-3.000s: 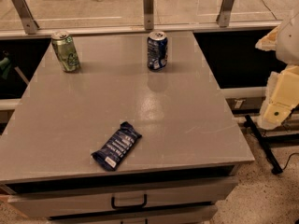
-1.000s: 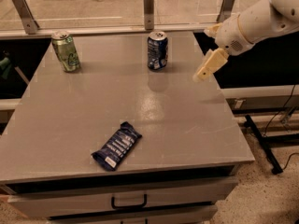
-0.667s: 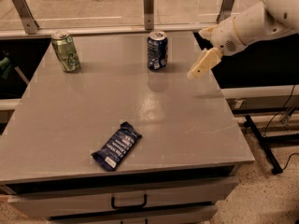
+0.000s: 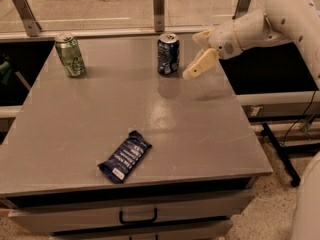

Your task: Knock pepsi can over

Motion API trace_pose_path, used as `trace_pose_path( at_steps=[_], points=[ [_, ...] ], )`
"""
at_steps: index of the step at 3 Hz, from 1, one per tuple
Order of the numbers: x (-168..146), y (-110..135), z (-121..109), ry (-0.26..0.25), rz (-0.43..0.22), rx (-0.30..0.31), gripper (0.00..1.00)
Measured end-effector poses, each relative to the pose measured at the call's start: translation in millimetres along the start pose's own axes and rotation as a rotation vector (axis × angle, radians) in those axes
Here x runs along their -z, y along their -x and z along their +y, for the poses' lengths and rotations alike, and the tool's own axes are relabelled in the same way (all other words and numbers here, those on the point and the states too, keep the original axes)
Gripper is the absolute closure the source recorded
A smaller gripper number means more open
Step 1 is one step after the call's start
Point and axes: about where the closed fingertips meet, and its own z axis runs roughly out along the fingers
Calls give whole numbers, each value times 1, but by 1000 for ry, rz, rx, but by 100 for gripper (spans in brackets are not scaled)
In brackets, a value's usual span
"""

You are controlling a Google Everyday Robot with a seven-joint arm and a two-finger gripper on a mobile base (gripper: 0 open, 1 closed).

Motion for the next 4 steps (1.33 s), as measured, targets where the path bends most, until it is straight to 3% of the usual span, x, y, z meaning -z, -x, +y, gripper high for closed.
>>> trace_pose_path(
  at_steps=[1,2,3,4],
  points=[
    [-20,20,13,92,-69,-8,0],
    [-30,42,43,202,-126,0,0],
    [-26,73,90,338,-175,31,0],
    [-1,114,135,453,-240,108,0]
  ],
)
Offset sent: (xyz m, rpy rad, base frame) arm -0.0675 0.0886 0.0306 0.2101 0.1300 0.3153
